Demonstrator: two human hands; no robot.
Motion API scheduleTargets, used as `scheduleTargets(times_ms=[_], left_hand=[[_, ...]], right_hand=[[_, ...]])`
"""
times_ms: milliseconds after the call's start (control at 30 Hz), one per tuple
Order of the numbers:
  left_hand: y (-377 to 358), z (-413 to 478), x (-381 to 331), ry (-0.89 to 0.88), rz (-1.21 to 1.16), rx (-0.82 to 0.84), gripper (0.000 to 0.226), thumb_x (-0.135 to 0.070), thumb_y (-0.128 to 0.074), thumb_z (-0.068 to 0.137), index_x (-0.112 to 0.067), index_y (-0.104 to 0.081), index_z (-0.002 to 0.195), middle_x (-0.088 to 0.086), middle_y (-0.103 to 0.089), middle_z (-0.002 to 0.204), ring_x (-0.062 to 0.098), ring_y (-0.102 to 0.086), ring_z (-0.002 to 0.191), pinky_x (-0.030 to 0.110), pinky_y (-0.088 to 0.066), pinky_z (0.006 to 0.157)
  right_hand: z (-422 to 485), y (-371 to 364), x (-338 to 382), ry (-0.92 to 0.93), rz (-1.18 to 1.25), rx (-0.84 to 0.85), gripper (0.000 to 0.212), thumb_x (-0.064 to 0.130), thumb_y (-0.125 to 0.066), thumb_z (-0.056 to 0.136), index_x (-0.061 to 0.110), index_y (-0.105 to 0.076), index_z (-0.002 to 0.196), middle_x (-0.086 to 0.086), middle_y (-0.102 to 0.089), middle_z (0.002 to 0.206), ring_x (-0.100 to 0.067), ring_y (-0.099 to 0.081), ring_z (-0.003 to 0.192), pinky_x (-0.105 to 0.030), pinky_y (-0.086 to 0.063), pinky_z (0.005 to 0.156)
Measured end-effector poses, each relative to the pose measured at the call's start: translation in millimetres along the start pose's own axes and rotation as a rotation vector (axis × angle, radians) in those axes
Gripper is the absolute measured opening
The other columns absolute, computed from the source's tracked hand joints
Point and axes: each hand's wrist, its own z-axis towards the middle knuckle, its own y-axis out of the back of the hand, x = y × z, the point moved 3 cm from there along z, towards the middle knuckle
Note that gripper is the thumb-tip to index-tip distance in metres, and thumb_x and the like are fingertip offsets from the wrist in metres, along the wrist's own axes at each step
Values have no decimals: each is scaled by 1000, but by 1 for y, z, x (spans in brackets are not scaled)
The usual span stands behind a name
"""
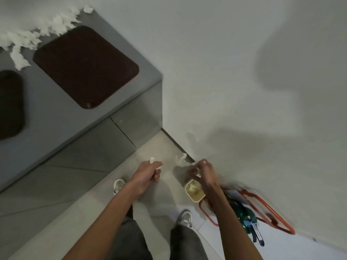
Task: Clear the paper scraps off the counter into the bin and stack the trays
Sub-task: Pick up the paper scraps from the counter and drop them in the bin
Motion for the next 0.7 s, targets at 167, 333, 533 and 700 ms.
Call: scheduleTargets(times_ms=[167, 333, 533, 700], left_hand=[[-71, 28, 87, 21, 184, -10, 19, 1, -51, 98, -4, -63, 84, 11, -68, 75, 10, -57, 54, 18, -45, 49], [-122, 89, 170, 31, 303, -5, 30, 0, -46, 98, -15, -47, 72, 9, -55, 67, 15, -46, 51, 23, -33, 46], [-158, 192, 260, 125, 516, 24, 21, -39, -54, 91, -24, -46, 103, 16, -59, 100, 35, -60, 88, 35, -41, 70], [-172, 292, 325, 30, 829, 52, 48, -42, -39, 103, -8, -43, 138, 15, -54, 126, 33, -55, 113, 36, -37, 86]], right_hand=[[32, 84, -54, 42, -119, -178, 25, 35, -65, 104, 16, -72, 90, -8, -71, 89, -25, -73, 81, -43, -67, 72], [91, 131, -136, 25, -446, -224, 49, 53, -39, 111, 11, -57, 127, -12, -67, 110, -13, -63, 82, -20, -48, 54], [189, 152, -236, -36, -529, -208, 34, 32, -49, 111, 6, -63, 127, -12, -66, 117, -22, -65, 91, -10, -51, 52], [275, 159, -308, 54, -834, -209, 54, 41, -35, 112, 1, -71, 111, -19, -72, 97, -41, -71, 92, -49, -59, 88]])
